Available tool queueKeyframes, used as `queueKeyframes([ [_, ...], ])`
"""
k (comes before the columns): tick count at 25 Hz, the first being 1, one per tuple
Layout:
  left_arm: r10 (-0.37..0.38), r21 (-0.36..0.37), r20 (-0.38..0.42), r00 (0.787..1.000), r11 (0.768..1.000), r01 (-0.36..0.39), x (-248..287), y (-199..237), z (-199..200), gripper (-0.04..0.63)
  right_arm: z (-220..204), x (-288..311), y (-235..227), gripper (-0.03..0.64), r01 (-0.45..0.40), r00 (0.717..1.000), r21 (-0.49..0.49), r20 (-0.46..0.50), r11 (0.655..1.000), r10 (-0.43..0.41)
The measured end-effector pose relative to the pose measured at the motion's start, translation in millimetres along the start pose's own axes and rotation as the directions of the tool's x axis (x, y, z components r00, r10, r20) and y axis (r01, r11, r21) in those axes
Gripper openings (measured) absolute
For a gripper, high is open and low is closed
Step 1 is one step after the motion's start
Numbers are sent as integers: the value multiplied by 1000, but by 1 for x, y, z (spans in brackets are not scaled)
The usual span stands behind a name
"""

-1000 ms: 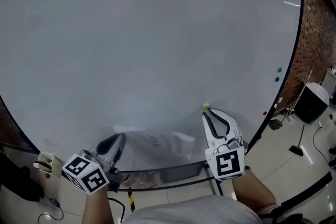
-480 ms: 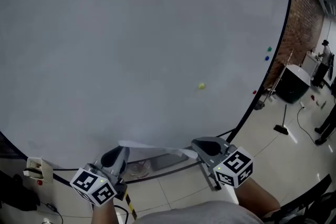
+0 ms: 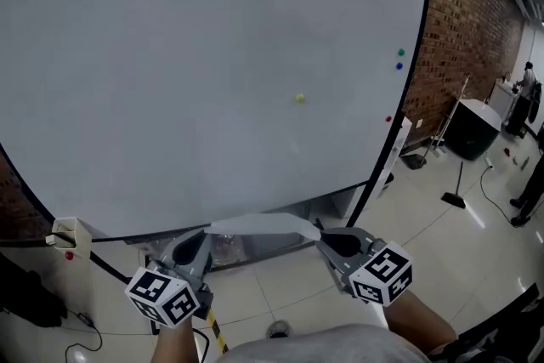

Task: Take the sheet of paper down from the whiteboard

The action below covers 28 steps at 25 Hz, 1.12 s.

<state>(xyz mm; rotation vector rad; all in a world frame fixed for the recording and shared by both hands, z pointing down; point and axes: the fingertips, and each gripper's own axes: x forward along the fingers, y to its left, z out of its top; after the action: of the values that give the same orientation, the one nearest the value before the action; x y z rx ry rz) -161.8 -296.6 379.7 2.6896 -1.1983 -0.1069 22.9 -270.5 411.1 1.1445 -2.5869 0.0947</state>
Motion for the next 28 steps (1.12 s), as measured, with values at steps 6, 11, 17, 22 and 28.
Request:
queueKeyframes([
  [6, 18, 25, -33, 999, 1000, -17, -67, -93, -36, 2, -53, -97, 71, 2, -3, 1000, 35, -8, 999, 3],
  [11, -8, -16, -71, 997, 1000, 7, -127, -176, -63, 2, -81, -168, 140, 2, -50, 998, 34, -31, 998, 51],
  [17, -39, 14, -118, 992, 999, 41, -172, -265, -60, 2, -70, -237, 196, 1, -141, 990, 48, 8, 989, 141],
  [22, -60, 39, -132, 989, 997, 66, -194, -304, -56, 2, -58, -274, 221, 2, -146, 989, 36, 44, 989, 144],
  [28, -64, 57, -137, 988, 996, 73, -224, -326, -53, 2, -55, -305, 245, 2, -109, 992, 49, 69, 993, 105],
])
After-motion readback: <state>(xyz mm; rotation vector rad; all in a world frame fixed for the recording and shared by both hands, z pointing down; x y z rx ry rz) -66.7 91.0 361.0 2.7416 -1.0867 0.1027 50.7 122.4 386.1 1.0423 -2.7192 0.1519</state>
